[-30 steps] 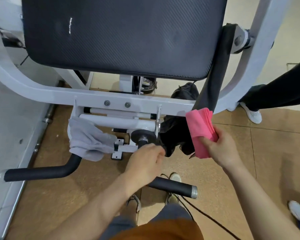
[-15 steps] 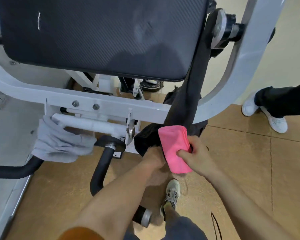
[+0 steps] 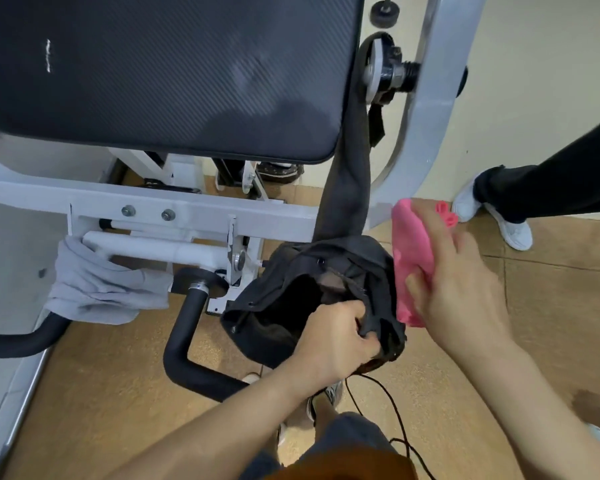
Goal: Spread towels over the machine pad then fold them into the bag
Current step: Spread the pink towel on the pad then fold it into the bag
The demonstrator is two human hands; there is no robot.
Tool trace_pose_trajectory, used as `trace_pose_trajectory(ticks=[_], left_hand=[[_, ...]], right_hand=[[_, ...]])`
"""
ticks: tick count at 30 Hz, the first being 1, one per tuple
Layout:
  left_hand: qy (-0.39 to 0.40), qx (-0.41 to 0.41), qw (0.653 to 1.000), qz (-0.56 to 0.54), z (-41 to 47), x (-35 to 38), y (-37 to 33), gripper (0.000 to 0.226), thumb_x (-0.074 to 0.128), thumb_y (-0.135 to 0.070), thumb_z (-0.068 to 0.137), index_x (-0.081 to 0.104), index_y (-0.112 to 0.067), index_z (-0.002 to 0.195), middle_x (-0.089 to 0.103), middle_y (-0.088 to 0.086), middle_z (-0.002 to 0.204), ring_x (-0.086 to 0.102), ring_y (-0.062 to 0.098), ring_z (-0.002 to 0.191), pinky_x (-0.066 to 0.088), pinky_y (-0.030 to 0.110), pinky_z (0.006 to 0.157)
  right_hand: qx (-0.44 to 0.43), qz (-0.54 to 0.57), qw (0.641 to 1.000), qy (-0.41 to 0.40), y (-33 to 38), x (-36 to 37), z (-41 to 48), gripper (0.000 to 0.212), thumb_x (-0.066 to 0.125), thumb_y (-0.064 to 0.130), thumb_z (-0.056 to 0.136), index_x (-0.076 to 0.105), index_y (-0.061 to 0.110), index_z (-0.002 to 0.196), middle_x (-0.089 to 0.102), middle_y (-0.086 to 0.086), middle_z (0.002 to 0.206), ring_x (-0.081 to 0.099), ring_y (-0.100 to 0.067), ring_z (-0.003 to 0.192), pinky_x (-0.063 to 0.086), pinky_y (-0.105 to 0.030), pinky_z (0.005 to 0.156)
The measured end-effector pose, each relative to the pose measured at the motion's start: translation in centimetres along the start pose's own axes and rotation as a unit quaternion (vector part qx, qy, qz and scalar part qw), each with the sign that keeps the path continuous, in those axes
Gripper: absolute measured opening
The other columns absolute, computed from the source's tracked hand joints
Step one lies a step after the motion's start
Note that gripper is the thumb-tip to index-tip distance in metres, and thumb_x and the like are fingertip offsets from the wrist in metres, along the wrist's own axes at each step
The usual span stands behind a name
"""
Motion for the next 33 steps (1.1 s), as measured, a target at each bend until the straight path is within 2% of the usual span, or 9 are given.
trace_pose_trajectory(ticks=[5, 9, 13, 16, 19, 23, 27, 30, 33], left_hand=[[-0.032, -0.043, 0.993, -0.108, -1.1, -1.2, -1.7, 0.033, 0.063, -0.017, 0.082, 0.04, -0.018, 0.058, 0.042, -0.008, 0.044, 0.034, 0.009, 0.046, 0.029, 0.024, 0.05], [-0.007, -0.052, 0.989, -0.136, -1.8, -1.0, -2.1, 0.014, 0.064, -0.023, 0.082, 0.061, -0.01, 0.076, 0.063, 0.003, 0.065, 0.059, 0.02, 0.064, 0.049, 0.039, 0.063], [0.026, -0.029, 0.992, -0.12, -2.2, -1.0, -2.5, 0.028, 0.061, -0.012, 0.086, 0.042, -0.015, 0.065, 0.038, -0.006, 0.059, 0.035, 0.011, 0.057, 0.033, 0.027, 0.058], [0.073, -0.01, 0.988, -0.137, -2.2, -1.1, -2.5, 0.007, 0.056, -0.01, 0.09, 0.058, -0.015, 0.086, 0.049, -0.002, 0.072, 0.043, 0.01, 0.067, 0.04, 0.028, 0.068], [0.071, -0.045, 0.965, -0.249, -1.7, -2.7, -1.7, 0.029, 0.051, -0.002, 0.093, 0.064, -0.024, 0.105, 0.062, -0.003, 0.083, 0.056, 0.007, 0.074, 0.046, 0.018, 0.073], [-0.182, -0.046, 0.978, 0.087, 0.3, -7.3, 3.2, 0.022, 0.063, -0.013, 0.086, 0.067, -0.033, 0.094, 0.052, -0.005, 0.116, 0.044, 0.013, 0.113, 0.038, 0.03, 0.096], [-0.12, -0.065, 0.955, 0.263, 2.2, -7.3, 6.8, 0.036, 0.048, -0.037, 0.089, 0.06, -0.035, 0.123, 0.023, 0.004, 0.155, 0.026, 0.032, 0.138, 0.033, 0.047, 0.107], [-0.09, -0.065, 0.937, 0.33, 2.6, -7.8, 7.5, 0.054, 0.036, -0.053, 0.087, 0.04, -0.034, 0.137, 0.042, 0.003, 0.143, 0.051, 0.028, 0.116, 0.046, 0.041, 0.091], [-0.067, -0.051, 0.956, 0.282, 1.9, -8.9, 7.7, 0.057, 0.056, -0.015, 0.088, 0.034, -0.039, 0.135, 0.044, 0.007, 0.135, 0.063, 0.035, 0.093, 0.054, 0.043, 0.07]], right_hand=[[0.03, -0.017, 0.998, 0.044, 1.0, 1.6, -3.5, 0.028, 0.052, 0.042, 0.092, 0.062, 0.031, 0.115, 0.033, -0.002, 0.112, 0.042, -0.022, 0.071, 0.04, -0.03, 0.062], [0.128, 0.078, 0.981, 0.119, 0.7, 3.3, -3.1, 0.05, 0.054, 0.077, 0.073, 0.052, 0.033, 0.097, 0.029, 0.0, 0.111, 0.048, -0.02, 0.082, 0.047, -0.032, 0.07], [0.149, 0.161, 0.97, 0.108, -0.7, 4.3, -1.2, 0.025, 0.071, 0.05, 0.074, 0.063, 0.027, 0.081, 0.05, -0.006, 0.098, 0.055, -0.02, 0.086, 0.042, -0.029, 0.067], [0.103, 0.099, 0.985, 0.093, -0.9, 4.3, -0.2, 0.01, 0.069, 0.029, 0.077, 0.064, 0.024, 0.07, 0.057, -0.007, 0.081, 0.052, -0.024, 0.084, 0.028, -0.029, 0.058], [0.078, 0.065, 0.991, 0.088, -1.0, 4.2, 0.0, 0.007, 0.069, 0.026, 0.075, 0.065, 0.023, 0.07, 0.059, -0.009, 0.083, 0.051, -0.026, 0.082, 0.025, -0.031, 0.06], [0.06, 0.083, 0.992, 0.072, -1.4, 3.7, -0.2, 0.008, 0.071, 0.02, 0.077, 0.067, 0.017, 0.07, 0.049, -0.006, 0.087, 0.047, -0.02, 0.076, 0.022, -0.028, 0.056], [0.04, 0.095, 0.993, 0.061, -1.1, 2.8, 0.1, 0.007, 0.072, 0.019, 0.077, 0.068, 0.018, 0.071, 0.044, -0.001, 0.086, 0.047, -0.021, 0.075, 0.03, -0.03, 0.062], [0.027, 0.092, 0.993, 0.061, -1.1, 2.1, 0.7, 0.021, 0.072, 0.02, 0.077, 0.06, 0.031, 0.063, 0.043, 0.001, 0.088, 0.047, -0.02, 0.077, 0.033, -0.03, 0.064], [0.026, 0.087, 0.993, 0.07, -1.8, 1.3, 1.0, 0.023, 0.072, 0.021, 0.078, 0.058, 0.033, 0.063, 0.042, 0.001, 0.081, 0.048, -0.019, 0.073, 0.032, -0.028, 0.06]])
Point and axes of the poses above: each hand's wrist, its own z-axis towards the middle knuckle, its own x-axis out of the palm, y = z × x, the point moved 4 cm from there along z, towards the middle knuckle
